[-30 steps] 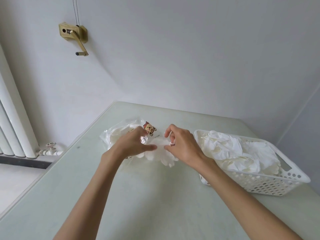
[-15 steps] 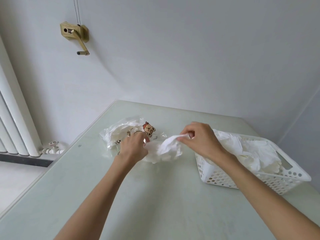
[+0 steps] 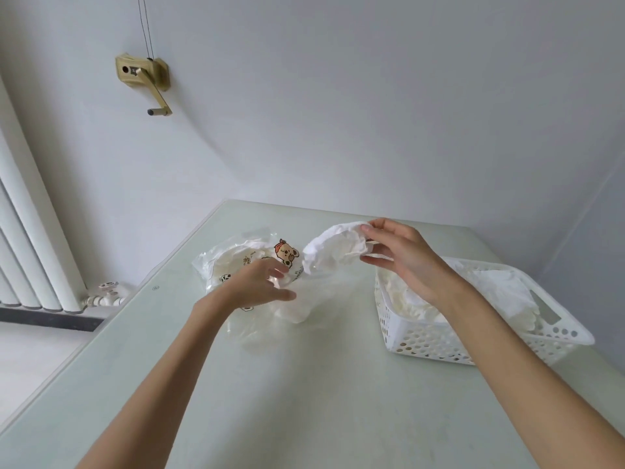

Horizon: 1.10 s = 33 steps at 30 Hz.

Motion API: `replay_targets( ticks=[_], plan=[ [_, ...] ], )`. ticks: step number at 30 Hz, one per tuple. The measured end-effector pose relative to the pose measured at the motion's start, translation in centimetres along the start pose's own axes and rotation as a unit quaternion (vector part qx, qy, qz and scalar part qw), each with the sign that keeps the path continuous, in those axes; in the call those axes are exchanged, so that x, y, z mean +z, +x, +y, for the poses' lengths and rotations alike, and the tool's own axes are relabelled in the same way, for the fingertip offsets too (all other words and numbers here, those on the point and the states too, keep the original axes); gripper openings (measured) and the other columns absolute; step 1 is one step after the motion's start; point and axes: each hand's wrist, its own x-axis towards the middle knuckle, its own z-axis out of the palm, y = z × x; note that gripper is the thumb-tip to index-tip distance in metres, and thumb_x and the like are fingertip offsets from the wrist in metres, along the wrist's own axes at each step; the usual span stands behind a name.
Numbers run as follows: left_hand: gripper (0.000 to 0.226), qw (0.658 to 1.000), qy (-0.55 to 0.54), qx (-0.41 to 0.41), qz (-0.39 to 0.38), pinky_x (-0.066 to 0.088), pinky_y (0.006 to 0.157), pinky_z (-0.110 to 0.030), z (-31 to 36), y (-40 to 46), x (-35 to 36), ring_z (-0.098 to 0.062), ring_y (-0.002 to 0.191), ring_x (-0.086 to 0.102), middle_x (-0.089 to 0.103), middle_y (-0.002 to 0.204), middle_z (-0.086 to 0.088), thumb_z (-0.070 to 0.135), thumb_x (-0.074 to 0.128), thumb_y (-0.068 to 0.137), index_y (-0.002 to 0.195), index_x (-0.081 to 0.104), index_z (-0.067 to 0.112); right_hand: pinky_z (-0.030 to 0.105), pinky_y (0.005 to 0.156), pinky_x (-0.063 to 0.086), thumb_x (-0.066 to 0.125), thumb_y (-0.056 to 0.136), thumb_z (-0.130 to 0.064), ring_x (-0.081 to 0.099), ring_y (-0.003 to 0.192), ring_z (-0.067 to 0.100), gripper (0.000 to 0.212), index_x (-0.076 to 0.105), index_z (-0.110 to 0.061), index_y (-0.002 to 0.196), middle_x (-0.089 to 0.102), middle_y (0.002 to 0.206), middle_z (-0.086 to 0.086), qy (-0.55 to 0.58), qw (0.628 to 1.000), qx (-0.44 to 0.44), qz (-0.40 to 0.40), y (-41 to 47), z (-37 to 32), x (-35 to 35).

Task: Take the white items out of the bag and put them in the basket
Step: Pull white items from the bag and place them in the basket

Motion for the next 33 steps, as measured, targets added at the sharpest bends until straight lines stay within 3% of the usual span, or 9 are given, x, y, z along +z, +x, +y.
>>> replay_targets(
  ticks=[5,8,10,12,17,20,24,29,33],
  plan=[
    [0.109,0.987,0.032,0.158,-0.018,0.025,0.102,-0.017,5.7,-3.9,-0.4,-0.001,0.136,0.025,0.020,0.149,0.019,0.037,0.082,0.070,0.151,0.009,0.038,0.030,0.082,0.056,0.053,0.091,-0.020,0.062,0.083,0.015,0.011,0.063,-0.015,0.090,0.063,0.087,0.000,0.184,0.980,0.022,-0.067,-2.7,-0.2,-1.1],
    [0.068,0.972,-0.087,0.214,-0.044,0.038,0.090,-0.009,9.0,-4.6,0.9,0.005,0.120,0.047,0.049,0.135,0.022,0.037,0.075,0.079,0.139,0.041,0.037,0.025,0.072,0.055,0.050,0.092,-0.021,0.063,0.081,0.013,0.018,0.065,-0.012,0.099,0.064,0.092,0.001,0.202,0.979,0.005,-0.040,-4.2,-0.2,-2.3],
    [0.018,0.958,-0.182,0.218,-0.021,0.042,0.069,-0.008,10.6,-4.8,1.8,0.003,0.078,0.064,0.070,0.090,0.015,0.028,0.065,0.090,0.105,0.066,0.018,0.025,0.071,0.053,0.047,0.097,-0.017,0.060,0.079,0.014,0.018,0.064,-0.010,0.098,0.063,0.088,0.002,0.184,0.983,-0.005,-0.001,-5.0,0.1,-4.0],
    [0.016,0.947,-0.259,0.190,0.014,0.040,0.055,-0.006,11.7,-4.7,2.5,0.002,0.051,0.054,0.062,0.061,0.012,0.017,0.057,0.095,0.084,0.067,0.011,0.023,0.067,0.048,0.050,0.096,-0.015,0.053,0.064,0.010,0.016,0.064,-0.012,0.088,0.059,0.073,-0.003,0.111,0.993,-0.001,0.046,-5.8,0.3,-5.6],
    [0.021,0.966,-0.221,0.131,0.009,0.046,0.056,-0.014,13.4,-3.8,3.4,-0.005,0.047,0.047,0.068,0.066,0.008,0.015,0.054,0.095,0.088,0.072,0.009,0.016,0.058,0.039,0.066,0.089,-0.024,0.041,0.058,0.013,0.004,0.070,-0.023,0.091,0.050,0.066,-0.005,-0.163,0.978,0.008,0.131,-7.1,0.6,-9.5],
    [0.025,0.976,-0.176,0.128,0.003,0.041,0.056,-0.016,14.7,-3.6,3.9,-0.005,0.047,0.045,0.066,0.065,0.009,0.014,0.051,0.094,0.077,0.069,0.007,0.016,0.077,0.040,0.069,0.083,-0.038,0.054,0.094,0.004,0.035,0.059,-0.035,0.117,0.058,0.103,-0.012,-0.219,0.970,-0.023,0.104,-8.0,0.0,-11.2],
    [0.030,0.978,-0.153,0.137,-0.022,0.037,0.049,-0.011,17.2,-3.9,4.7,-0.002,0.045,0.045,0.064,0.060,0.011,0.023,0.057,0.092,0.065,0.068,0.017,0.020,0.100,0.032,0.074,0.060,-0.068,0.034,0.127,-0.006,0.095,0.032,-0.040,0.140,0.035,0.138,-0.026,-0.265,0.963,-0.037,0.021,-8.8,-0.4,-9.5],
    [0.025,0.979,-0.156,0.124,-0.033,0.037,0.045,-0.011,19.0,-4.0,4.4,-0.002,0.042,0.044,0.065,0.058,0.009,0.035,0.067,0.086,0.071,0.073,0.016,0.029,0.077,0.049,0.074,0.081,-0.020,0.065,0.081,0.004,0.011,0.067,-0.021,0.090,0.071,0.090,-0.009,-0.209,0.963,-0.131,0.106,-7.9,0.1,-9.1],
    [0.026,0.987,-0.093,0.123,-0.052,0.039,0.051,-0.016,18.7,-4.0,4.1,-0.004,0.044,0.048,0.067,0.058,0.008,0.043,0.074,0.078,0.076,0.075,0.017,0.031,0.074,0.042,0.059,0.093,-0.026,0.059,0.080,0.013,0.022,0.073,-0.012,0.084,0.069,0.081,0.007,-0.051,0.982,-0.114,0.142,-8.3,-0.8,-11.1]
  ],
)
